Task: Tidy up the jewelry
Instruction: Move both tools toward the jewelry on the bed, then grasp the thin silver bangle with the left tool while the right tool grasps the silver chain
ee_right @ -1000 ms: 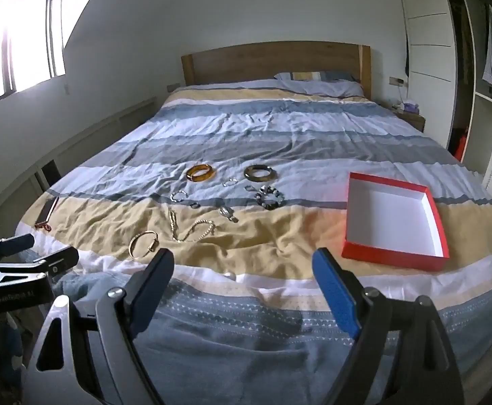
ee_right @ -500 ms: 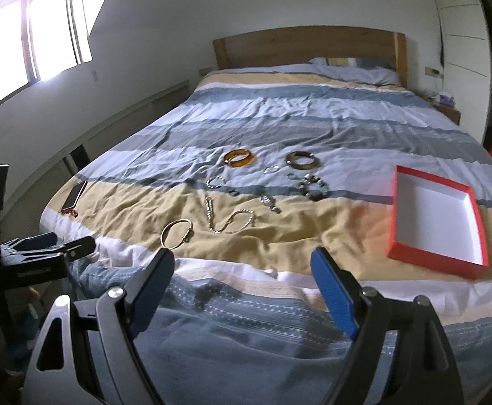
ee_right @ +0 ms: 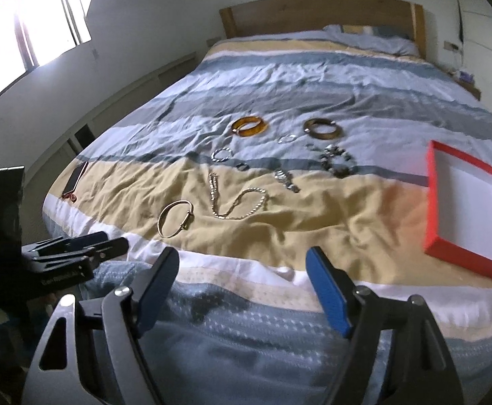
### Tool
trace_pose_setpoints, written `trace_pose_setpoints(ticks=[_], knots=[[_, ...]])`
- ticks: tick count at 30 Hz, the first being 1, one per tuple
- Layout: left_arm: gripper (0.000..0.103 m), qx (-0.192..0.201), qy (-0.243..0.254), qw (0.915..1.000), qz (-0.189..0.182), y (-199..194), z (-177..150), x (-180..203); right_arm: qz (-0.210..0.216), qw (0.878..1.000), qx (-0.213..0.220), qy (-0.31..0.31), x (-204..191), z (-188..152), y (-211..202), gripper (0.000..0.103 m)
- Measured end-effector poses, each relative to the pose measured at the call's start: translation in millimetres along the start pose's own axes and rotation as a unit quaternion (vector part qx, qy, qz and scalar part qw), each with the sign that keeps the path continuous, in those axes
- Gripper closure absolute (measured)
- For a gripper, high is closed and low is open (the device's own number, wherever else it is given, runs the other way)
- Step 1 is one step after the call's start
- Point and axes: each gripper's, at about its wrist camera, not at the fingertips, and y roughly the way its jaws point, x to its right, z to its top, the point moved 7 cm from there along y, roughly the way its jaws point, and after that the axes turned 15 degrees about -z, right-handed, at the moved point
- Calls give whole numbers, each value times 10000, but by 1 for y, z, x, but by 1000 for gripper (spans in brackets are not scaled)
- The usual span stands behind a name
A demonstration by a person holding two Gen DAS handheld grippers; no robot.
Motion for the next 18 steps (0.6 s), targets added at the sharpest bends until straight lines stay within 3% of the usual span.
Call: trace_pose_setpoints(ticks=[6, 12, 16, 18], knots=[[62, -252, 173, 9995, -114, 38, 23, -6, 144, 9994, -300, -28, -8, 8, 37, 27], [76, -760, 320, 9962, -286, 86, 31, -10, 196, 9984, -536, -37, -10, 15, 69, 27], [82, -1140, 491, 9922, -144, 115, 22, -18, 257, 9972, -707, 17, -9, 17, 89, 27], [92, -1143, 538, 9919, -103, 119, 22, -22, 302, 9964, -796, 13, -11, 17, 98, 27]])
